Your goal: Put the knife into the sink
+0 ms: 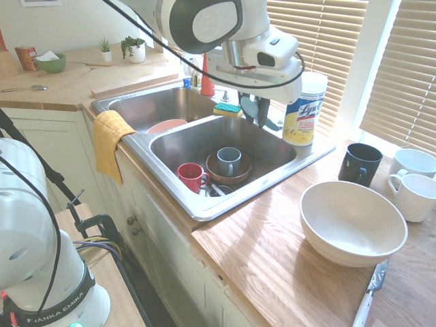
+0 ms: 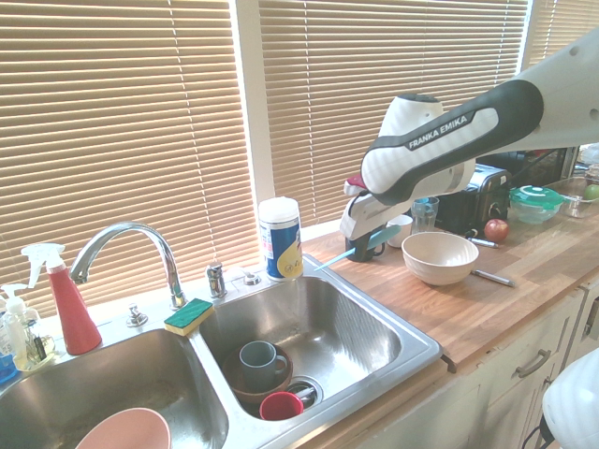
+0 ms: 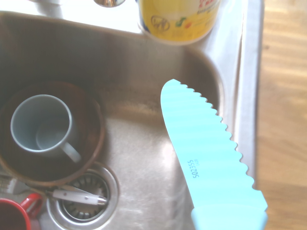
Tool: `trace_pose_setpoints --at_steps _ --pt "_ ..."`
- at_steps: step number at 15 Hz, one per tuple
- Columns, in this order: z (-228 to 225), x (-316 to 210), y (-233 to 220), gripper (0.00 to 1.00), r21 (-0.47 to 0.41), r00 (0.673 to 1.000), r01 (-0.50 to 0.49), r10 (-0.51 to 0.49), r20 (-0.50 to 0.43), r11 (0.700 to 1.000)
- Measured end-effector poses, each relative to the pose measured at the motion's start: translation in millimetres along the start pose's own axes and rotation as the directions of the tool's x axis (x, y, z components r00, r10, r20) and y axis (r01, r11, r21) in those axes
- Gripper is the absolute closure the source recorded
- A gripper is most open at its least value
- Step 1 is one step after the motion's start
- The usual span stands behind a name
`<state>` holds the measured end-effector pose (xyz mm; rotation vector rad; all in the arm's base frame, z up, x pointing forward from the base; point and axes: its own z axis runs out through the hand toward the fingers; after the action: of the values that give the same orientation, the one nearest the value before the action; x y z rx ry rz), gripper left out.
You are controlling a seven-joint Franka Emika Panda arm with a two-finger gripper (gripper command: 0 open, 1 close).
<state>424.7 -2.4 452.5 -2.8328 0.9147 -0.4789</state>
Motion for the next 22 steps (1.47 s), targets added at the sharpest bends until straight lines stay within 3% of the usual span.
trace_pose_setpoints --at_steps 12,22 --pt "162.7 -63.0 -46.8 1.0 -0.128 0.98 -0.187 0.194 0.04 0.974" --pt "259.2 -69.3 -76.7 1.0 -0.172 0.979 -0.168 0.185 0.087 0.971"
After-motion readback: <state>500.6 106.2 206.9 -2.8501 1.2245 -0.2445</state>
